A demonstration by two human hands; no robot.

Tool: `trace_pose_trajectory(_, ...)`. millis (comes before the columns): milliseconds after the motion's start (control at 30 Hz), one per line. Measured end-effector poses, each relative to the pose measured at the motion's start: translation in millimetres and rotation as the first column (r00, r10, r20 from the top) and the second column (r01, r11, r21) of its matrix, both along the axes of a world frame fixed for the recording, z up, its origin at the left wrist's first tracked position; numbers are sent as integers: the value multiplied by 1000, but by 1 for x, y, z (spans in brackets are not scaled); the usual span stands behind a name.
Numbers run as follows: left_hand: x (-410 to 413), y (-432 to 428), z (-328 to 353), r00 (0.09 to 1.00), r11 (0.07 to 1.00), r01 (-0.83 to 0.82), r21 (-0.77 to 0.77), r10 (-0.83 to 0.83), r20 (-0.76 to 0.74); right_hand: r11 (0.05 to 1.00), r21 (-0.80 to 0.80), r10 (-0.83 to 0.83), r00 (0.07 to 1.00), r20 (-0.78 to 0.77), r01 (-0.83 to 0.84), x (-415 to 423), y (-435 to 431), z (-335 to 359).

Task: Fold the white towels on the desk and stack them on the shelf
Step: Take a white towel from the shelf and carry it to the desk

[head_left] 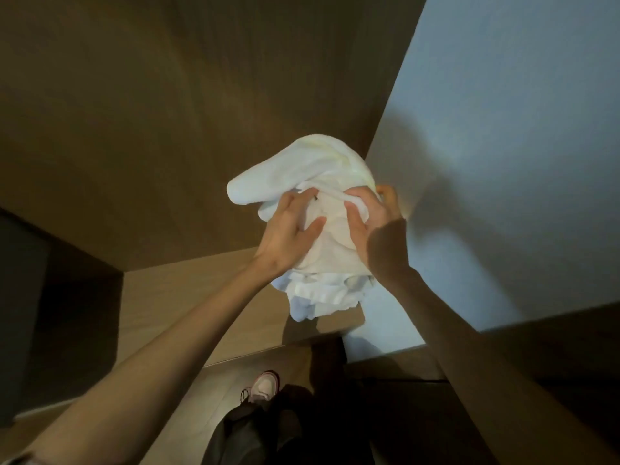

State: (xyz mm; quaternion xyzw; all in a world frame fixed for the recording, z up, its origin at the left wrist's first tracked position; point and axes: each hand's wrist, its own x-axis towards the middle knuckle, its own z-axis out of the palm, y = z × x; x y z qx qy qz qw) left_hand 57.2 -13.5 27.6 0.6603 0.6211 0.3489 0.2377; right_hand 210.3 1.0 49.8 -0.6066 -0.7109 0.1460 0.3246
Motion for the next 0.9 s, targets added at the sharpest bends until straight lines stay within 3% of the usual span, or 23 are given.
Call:
trace_pose_trajectory(133,-27,-39,40,997,996,-70,55,69,19,995,1,103,993,58,-103,-26,-26,45)
trace_pose_trajectory(500,-130,-227,108,960,943,-279,184,276,45,906,173,393,919,-2,-387,-138,-180,118)
trace_pose_trajectory(700,-213,-380,131,912,884,-409,225,405,66,825,220,537,843,-22,-520,-229,-311,142)
trace_pose_trajectory(900,-297,-530,156,821,788,-561,256,570,43,690,263,709,702,-60,-674,-332,-434,161)
